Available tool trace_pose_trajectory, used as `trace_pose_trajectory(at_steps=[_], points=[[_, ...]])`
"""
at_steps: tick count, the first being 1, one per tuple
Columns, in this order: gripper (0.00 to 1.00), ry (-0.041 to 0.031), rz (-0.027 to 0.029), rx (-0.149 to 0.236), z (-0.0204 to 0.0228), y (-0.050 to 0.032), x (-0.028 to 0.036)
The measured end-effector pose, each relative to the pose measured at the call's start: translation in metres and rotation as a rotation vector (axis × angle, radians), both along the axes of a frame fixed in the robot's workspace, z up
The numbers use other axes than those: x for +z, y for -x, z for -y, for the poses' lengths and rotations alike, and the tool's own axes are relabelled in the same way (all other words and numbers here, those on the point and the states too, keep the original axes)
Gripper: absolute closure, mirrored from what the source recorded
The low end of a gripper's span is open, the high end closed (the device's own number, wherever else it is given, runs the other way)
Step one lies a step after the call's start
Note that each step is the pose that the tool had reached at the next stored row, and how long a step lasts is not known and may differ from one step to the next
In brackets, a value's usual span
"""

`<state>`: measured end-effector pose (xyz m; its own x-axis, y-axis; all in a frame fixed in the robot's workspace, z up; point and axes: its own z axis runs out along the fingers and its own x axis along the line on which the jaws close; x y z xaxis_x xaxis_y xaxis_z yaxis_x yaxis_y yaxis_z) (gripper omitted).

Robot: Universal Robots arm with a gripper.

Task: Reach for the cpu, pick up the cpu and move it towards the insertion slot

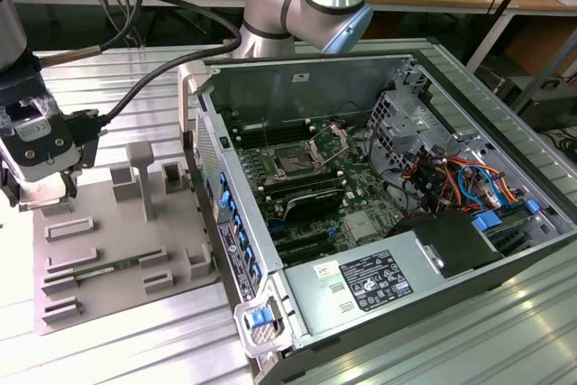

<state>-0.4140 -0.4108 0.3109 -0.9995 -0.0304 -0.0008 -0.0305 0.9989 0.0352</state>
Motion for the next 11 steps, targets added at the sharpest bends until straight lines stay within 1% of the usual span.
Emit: trace_pose_trajectory(at_steps=[2,3,5,6,9,11], points=[[0.45,0.0,0.0,0.0,0.0,0.0,0.0042],[0.45,0.0,0.0,0.0,0.0,0.0,0.0108],[0.45,0.0,0.0,0.0,0.0,0.0,0.0316],[0.45,0.0,0.0,0.0,0.0,0.0,0.0349],[0.45,0.0,0.0001,0.0,0.0,0.0,0.0379],[0.45,0.0,0.0001,0.0,0.0,0.0,0.041]])
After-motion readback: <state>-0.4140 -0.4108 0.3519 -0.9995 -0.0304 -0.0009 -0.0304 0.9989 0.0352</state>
